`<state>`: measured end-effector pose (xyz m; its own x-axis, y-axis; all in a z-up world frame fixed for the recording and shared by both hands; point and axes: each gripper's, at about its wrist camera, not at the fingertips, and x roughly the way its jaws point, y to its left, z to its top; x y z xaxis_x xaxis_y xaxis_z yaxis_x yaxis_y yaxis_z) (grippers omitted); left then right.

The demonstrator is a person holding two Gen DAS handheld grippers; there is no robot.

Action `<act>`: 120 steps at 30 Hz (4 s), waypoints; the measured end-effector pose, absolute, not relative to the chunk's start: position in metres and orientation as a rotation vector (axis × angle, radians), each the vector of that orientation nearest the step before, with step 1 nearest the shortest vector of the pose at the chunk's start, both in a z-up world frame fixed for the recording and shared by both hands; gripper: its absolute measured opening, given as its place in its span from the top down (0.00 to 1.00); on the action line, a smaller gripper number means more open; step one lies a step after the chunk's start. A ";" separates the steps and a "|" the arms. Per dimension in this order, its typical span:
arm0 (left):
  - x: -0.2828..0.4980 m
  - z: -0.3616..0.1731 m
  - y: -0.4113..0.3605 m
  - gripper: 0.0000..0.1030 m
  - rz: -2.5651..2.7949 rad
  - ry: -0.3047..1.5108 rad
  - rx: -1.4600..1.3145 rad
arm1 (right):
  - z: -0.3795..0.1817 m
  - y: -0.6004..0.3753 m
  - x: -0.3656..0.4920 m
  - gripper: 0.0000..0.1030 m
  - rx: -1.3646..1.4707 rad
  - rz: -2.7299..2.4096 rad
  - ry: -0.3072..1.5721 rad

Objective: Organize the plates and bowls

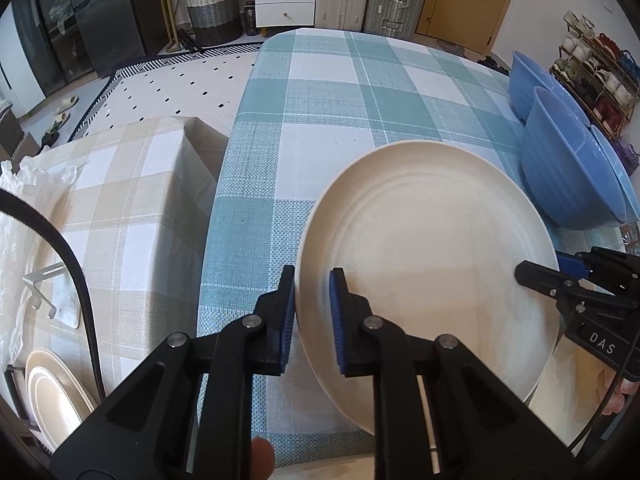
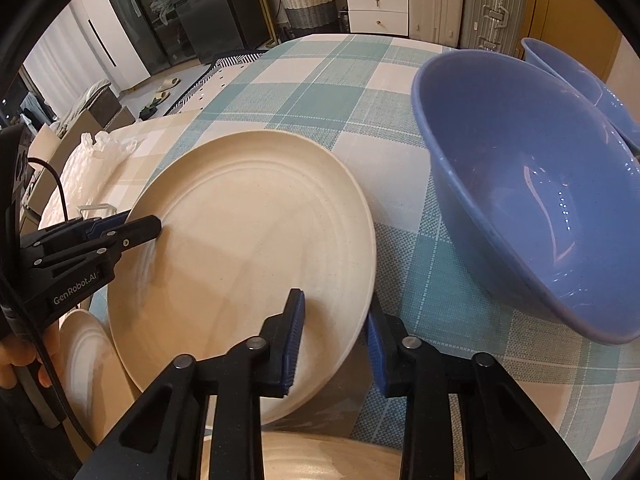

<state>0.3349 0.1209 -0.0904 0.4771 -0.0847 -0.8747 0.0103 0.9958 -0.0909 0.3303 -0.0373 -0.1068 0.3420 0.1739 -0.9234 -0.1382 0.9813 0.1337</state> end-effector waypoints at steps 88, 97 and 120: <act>0.173 -0.034 0.005 0.87 -0.044 0.929 -0.037 | -0.036 -0.109 0.158 0.81 0.039 0.160 0.992; 0.160 -0.045 -0.010 0.87 -0.074 0.949 -0.014 | -0.042 -0.120 0.138 0.81 0.039 0.140 0.995; 0.148 -0.062 -0.027 0.86 -0.064 0.943 0.063 | -0.060 -0.119 0.110 0.81 -0.004 0.128 1.028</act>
<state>0.1484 -0.0271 -0.0618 0.5857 -0.0272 -0.8101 0.0819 0.9963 0.0258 0.1100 -0.1188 -0.0604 0.5100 0.1040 -0.8538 -0.1082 0.9925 0.0563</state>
